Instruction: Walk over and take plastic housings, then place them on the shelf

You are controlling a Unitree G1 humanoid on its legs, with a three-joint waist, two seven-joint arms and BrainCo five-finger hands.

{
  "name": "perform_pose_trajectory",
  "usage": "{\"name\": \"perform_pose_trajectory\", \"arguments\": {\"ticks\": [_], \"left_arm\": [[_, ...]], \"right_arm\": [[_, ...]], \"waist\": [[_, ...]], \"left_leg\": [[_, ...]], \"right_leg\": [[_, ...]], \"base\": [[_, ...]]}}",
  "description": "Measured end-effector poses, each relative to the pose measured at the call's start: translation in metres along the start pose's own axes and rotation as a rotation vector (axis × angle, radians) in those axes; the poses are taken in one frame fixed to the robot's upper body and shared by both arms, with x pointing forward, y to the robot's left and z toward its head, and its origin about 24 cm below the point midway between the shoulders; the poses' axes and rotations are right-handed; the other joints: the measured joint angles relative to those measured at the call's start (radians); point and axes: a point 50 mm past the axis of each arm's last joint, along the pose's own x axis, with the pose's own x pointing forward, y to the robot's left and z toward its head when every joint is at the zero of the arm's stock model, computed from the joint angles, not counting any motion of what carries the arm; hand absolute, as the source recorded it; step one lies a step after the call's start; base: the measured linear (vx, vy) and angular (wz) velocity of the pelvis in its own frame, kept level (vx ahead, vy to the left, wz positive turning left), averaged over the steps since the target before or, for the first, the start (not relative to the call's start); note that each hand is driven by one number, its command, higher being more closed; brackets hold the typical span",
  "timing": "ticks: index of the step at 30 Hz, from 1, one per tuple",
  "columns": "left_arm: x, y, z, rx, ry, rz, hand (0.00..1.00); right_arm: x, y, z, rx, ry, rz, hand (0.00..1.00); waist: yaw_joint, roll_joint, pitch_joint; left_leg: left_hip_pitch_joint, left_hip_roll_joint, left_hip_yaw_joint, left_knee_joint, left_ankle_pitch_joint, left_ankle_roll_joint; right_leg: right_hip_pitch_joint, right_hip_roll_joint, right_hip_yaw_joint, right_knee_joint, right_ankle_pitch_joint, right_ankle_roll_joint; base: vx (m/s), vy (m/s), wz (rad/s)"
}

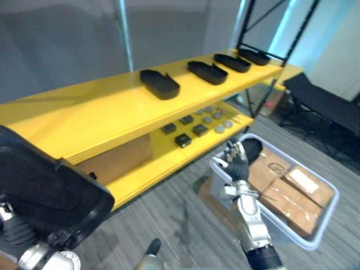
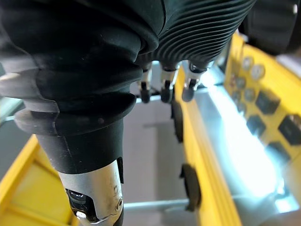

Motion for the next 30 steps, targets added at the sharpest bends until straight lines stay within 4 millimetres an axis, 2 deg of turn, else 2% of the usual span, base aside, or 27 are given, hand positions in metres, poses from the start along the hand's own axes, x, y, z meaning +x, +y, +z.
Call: {"name": "perform_pose_trajectory", "arguments": {"ticks": [1, 2, 6, 7, 9, 10, 11, 13, 14, 17, 19, 23, 25, 26, 28, 30], "left_arm": [[0.002, -0.002, 0.002, -0.011, -0.008, 0.001, 1.00], [0.003, -0.005, 0.003, -0.027, -0.013, 0.004, 1.00], [0.008, -0.014, 0.015, -0.085, -0.056, -0.012, 1.00], [0.009, -0.024, 0.020, -0.125, -0.071, -0.051, 1.00], [0.008, -0.040, 0.030, -0.198, -0.088, -0.100, 1.00], [0.009, -0.052, 0.039, -0.247, -0.114, -0.148, 1.00], [0.011, -0.063, 0.050, -0.289, -0.174, -0.214, 1.00], [0.016, -0.074, 0.067, -0.341, -0.264, -0.279, 1.00], [0.018, -0.079, 0.075, -0.372, -0.304, -0.301, 1.00], [0.021, -0.081, 0.081, -0.413, -0.332, -0.304, 1.00], [0.021, -0.082, 0.081, -0.439, -0.318, -0.313, 1.00], [0.014, -0.089, 0.082, -0.467, -0.299, -0.360, 1.00], [0.012, -0.090, 0.083, -0.470, -0.297, -0.375, 1.00], [0.011, -0.091, 0.082, -0.475, -0.291, -0.375, 1.00], [0.008, -0.092, 0.077, -0.473, -0.253, -0.369, 1.00], [0.006, -0.090, 0.075, -0.466, -0.247, -0.369, 1.00]], "right_arm": [[0.001, 0.000, 0.005, 0.001, -0.020, 0.003, 0.00], [0.002, 0.002, 0.012, 0.000, -0.048, 0.017, 0.00], [0.002, 0.007, 0.023, -0.024, -0.104, 0.050, 0.00], [-0.001, 0.003, 0.023, -0.019, -0.103, 0.042, 0.00], [-0.005, -0.005, 0.024, -0.018, -0.102, 0.021, 0.00], [-0.007, -0.011, 0.023, -0.024, -0.099, 0.004, 0.00], [-0.009, -0.017, 0.022, -0.029, -0.092, -0.011, 0.00], [-0.010, -0.019, 0.023, -0.030, -0.094, -0.017, 0.00], [-0.010, -0.017, 0.027, -0.025, -0.112, -0.005, 0.00], [-0.001, -0.010, 0.038, -0.018, -0.168, 0.037, 0.00], [0.010, 0.000, 0.049, 0.019, -0.213, 0.082, 0.00], [0.016, 0.004, 0.056, 0.068, -0.240, 0.113, 0.00], [0.016, 0.006, 0.055, 0.071, -0.237, 0.121, 0.00], [0.016, 0.007, 0.055, 0.072, -0.236, 0.128, 0.00], [0.015, 0.009, 0.054, 0.075, -0.233, 0.134, 0.00], [0.016, 0.010, 0.056, 0.085, -0.246, 0.130, 0.00]], "waist": [[-0.008, 0.000, 0.008], [-0.014, 0.000, 0.013], [-0.021, -0.005, 0.028], [-0.026, -0.007, 0.031], [-0.042, -0.003, 0.048], [-0.065, 0.017, 0.068], [-0.078, 0.021, 0.080], [-0.082, 0.014, 0.092], [-0.080, 0.008, 0.102], [-0.079, 0.005, 0.112], [-0.075, 0.010, 0.156], [-0.076, 0.022, 0.193], [-0.076, 0.028, 0.200], [-0.079, 0.034, 0.204], [-0.078, 0.061, 0.220], [-0.078, 0.056, 0.219]], "left_leg": [[-0.010, 0.020, 0.098, 0.014, -0.005, 0.021], [-0.008, 0.038, 0.181, 0.000, -0.003, 0.019], [-0.007, 0.016, 0.189, -0.033, 0.020, 0.017], [-0.015, 0.004, 0.177, -0.034, 0.023, 0.020], [-0.037, -0.011, 0.147, -0.023, 0.027, 0.025], [-0.050, -0.024, 0.109, -0.021, 0.034, 0.034], [-0.057, -0.033, 0.092, -0.026, 0.036, 0.037], [-0.059, -0.044, 0.081, -0.040, 0.037, 0.039], [-0.064, -0.048, 0.078, -0.039, 0.042, 0.045], [-0.109, -0.047, 0.079, -0.023, 0.059, 0.038], [-0.115, -0.035, 0.089, -0.003, 0.059, 0.038], [-0.130, -0.014, 0.108, 0.030, 0.056, 0.034], [-0.134, -0.004, 0.116, 0.047, 0.042, 0.026], [-0.150, -0.003, 0.115, 0.079, 0.030, 0.023], [-0.156, 0.009, 0.111, 0.124, 0.005, 0.018], [-0.215, 0.011, 0.121, 0.241, -0.061, 0.053]], "right_leg": [[0.002, -0.003, -0.008, 0.001, -0.001, 0.001], [0.000, -0.009, -0.013, -0.005, -0.004, 0.000], [-0.001, -0.021, -0.022, -0.023, -0.003, 0.001], [-0.003, -0.028, -0.034, -0.008, -0.008, -0.002], [-0.029, -0.051, -0.008, 0.078, -0.036, -0.039], [-0.056, -0.061, 0.097, 0.158, -0.037, -0.043], [-0.097, -0.064, 0.243, 0.227, -0.041, -0.049], [-0.130, -0.060, 0.363, 0.279, -0.045, -0.053], [-0.132, -0.059, 0.377, 0.275, -0.051, -0.057], [-0.140, -0.049, 0.371, 0.216, -0.057, -0.053], [-0.110, -0.032, 0.367, 0.141, -0.058, -0.052], [-0.070, -0.008, 0.351, 0.041, -0.061, -0.046], [-0.062, -0.002, 0.350, 0.020, -0.078, -0.025], [-0.052, -0.002, 0.349, 0.007, -0.105, -0.001], [-0.041, 0.007, 0.345, 0.017, -0.122, -0.005], [-0.036, -0.005, 0.324, 0.021, -0.134, -0.015]], "base": [[-0.06, 0.100, 0.37], [-0.05, 0.069, 0.26], [-0.02, 0.058, 0.16], [0.03, 0.047, 0.38], [0.03, 0.075, 0.59], [0.01, 0.120, 0.80], [0.01, 0.116, 0.77], [0.05, 0.039, 0.37], [0.12, -0.035, 0.21], [0.08, -0.075, -0.01], [0.01, -0.085, -0.18], [-0.07, -0.056, -0.21], [-0.12, -0.031, -0.16], [-0.12, -0.030, -0.02], [-0.13, -0.005, 0.09], [-0.07, 0.075, 0.23]]}}
